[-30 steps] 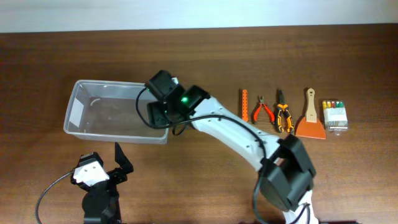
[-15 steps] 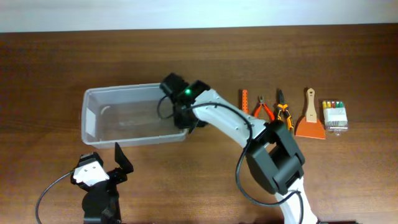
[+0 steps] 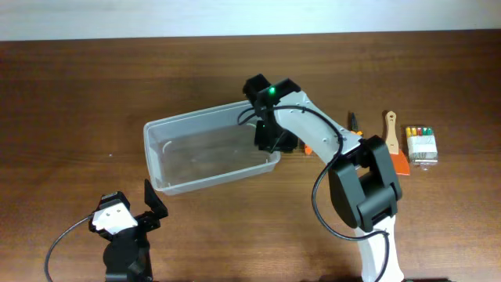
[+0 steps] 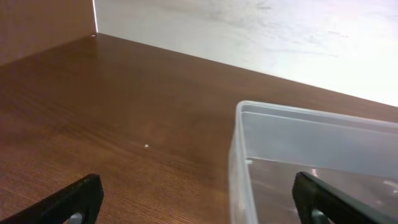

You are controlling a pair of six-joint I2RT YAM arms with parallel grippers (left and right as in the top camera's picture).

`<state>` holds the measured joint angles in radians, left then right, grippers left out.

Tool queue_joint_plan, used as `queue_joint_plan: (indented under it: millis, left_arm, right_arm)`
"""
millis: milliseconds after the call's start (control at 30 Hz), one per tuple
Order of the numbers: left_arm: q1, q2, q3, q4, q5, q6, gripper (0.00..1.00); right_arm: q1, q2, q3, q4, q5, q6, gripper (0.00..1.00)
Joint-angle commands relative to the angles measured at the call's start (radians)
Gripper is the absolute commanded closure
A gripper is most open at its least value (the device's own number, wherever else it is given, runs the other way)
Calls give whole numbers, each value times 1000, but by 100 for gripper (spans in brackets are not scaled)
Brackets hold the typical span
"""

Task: Pack container
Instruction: 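Push the clear container rightward toward the tools with the right gripper, then reach the right gripper to the marker pack and grasp it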

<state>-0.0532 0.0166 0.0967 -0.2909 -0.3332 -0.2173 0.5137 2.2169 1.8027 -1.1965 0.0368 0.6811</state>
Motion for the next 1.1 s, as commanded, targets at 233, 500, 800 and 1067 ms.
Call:
queue_joint_plan:
  millis: [233, 500, 800, 1067]
  left_arm:
    - [-4, -5, -4, -1, -4, 9, 1]
    - [-4, -5, -4, -1, -4, 9, 1]
    - [-4, -5, -4, -1, -4, 9, 1]
    - [-4, -5, -3, -1, -4, 9, 1]
  right_arm:
    - [-6, 2, 13, -12, -164, 167, 69]
    - [-6, 2, 13, -11, -210, 243, 70]
    - [-84, -28, 17, 0, -181, 137, 69]
    - [-189, -366, 18, 70, -10, -89, 16]
